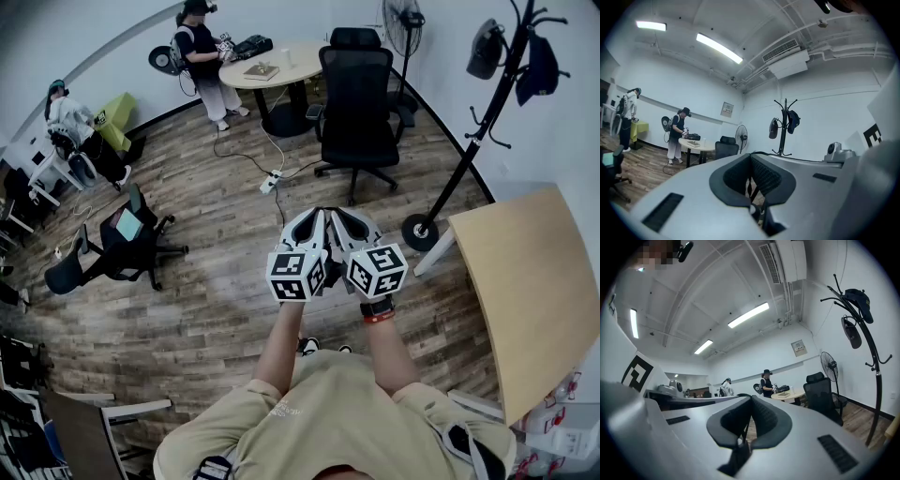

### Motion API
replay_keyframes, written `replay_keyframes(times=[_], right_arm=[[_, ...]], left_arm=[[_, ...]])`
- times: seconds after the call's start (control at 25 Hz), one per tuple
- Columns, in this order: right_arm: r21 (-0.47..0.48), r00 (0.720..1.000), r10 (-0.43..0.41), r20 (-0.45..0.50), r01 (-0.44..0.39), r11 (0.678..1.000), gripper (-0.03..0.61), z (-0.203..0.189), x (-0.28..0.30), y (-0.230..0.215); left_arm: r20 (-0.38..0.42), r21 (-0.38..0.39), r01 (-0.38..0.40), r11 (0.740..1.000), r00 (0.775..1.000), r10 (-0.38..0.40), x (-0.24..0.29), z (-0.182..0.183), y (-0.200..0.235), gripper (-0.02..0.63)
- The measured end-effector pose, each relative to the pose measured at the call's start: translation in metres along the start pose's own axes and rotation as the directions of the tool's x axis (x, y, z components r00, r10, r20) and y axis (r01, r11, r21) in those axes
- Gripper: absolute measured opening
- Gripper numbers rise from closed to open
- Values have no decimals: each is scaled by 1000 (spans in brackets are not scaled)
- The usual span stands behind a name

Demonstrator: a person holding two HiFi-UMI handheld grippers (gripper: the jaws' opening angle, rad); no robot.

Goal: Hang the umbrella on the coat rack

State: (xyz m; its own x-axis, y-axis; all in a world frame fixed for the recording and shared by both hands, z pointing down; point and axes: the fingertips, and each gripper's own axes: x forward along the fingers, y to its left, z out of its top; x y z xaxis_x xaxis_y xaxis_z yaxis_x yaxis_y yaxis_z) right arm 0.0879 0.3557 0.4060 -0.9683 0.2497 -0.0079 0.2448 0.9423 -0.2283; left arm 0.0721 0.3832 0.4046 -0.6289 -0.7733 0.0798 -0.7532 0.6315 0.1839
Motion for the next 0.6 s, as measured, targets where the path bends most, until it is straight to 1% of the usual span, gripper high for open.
replay_keyframes(times=[0.16,0.32,0.52,0.6], right_arm=[[0,1000,17,2,-17,1000,14,3,-4,-11],[11,1000,20,4,-20,1000,14,1,-13,-21],[36,1000,-15,-8,15,999,14,-9,-20,-48],[50,1000,-31,-4,31,998,14,-6,-21,-62]], left_arm=[[5,1,-4,1000,1000,4,9,0,-8,23],[-7,1,-6,1000,1000,6,15,-10,-19,23],[-44,-20,26,999,999,-27,37,-24,-32,23],[-48,-32,47,998,998,-48,48,-25,-40,23]])
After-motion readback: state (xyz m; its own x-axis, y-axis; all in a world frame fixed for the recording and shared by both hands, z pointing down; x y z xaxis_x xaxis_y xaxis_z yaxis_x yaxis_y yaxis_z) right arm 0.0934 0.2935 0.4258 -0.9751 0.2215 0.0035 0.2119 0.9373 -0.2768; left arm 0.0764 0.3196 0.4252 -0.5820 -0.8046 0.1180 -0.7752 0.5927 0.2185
